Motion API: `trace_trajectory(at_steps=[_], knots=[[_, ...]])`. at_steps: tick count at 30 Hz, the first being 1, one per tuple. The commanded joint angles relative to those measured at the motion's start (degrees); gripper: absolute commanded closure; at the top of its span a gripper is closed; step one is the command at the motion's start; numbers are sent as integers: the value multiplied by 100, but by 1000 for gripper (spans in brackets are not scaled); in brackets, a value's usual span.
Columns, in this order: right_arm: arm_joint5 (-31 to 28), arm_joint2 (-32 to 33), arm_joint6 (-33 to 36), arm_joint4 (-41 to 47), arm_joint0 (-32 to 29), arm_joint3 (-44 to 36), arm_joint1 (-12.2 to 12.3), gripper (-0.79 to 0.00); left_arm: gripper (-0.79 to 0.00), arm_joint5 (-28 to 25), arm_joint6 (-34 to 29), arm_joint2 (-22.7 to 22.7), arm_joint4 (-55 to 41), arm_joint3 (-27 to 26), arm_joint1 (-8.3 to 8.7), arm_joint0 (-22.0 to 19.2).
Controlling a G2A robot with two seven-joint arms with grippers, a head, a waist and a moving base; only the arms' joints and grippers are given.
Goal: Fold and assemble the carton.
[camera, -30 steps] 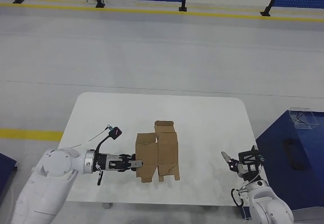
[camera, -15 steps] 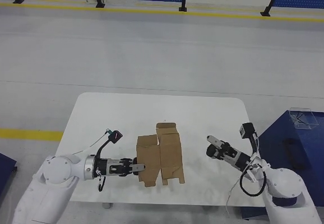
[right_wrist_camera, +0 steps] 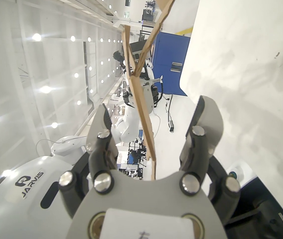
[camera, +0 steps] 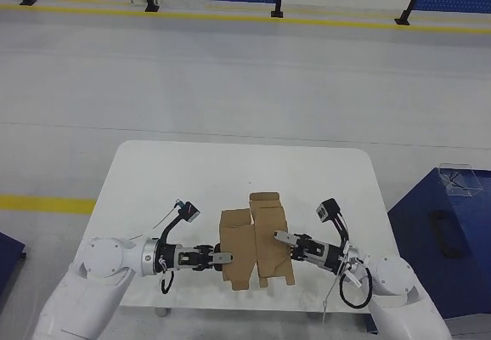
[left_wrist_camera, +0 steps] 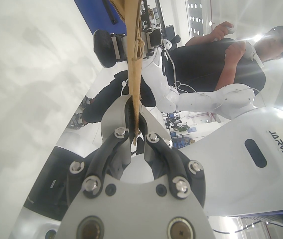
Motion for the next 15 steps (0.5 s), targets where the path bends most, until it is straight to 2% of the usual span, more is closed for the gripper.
trace_trajectory(at_steps=[1, 5, 7, 11, 15], knots=[[-22, 20, -35, 39, -50, -18, 8, 0, 0, -3, -2, 45, 0, 9, -3, -16], [-27, 70, -51, 53, -143, -109, 32, 0, -12, -22, -36, 111, 6, 13, 0, -17], [24, 86, -18, 49, -171, -154, 47, 0, -785, -13, 4, 95, 8, 33, 7, -12], [77, 286, -149, 94, -240, -272, 80, 0, -785, -93, 14, -220, -143, 88, 72, 37], [186, 660, -52, 118, -342, -356, 147, 0, -785, -207, -104, -988, -218, 211, 235, 208]])
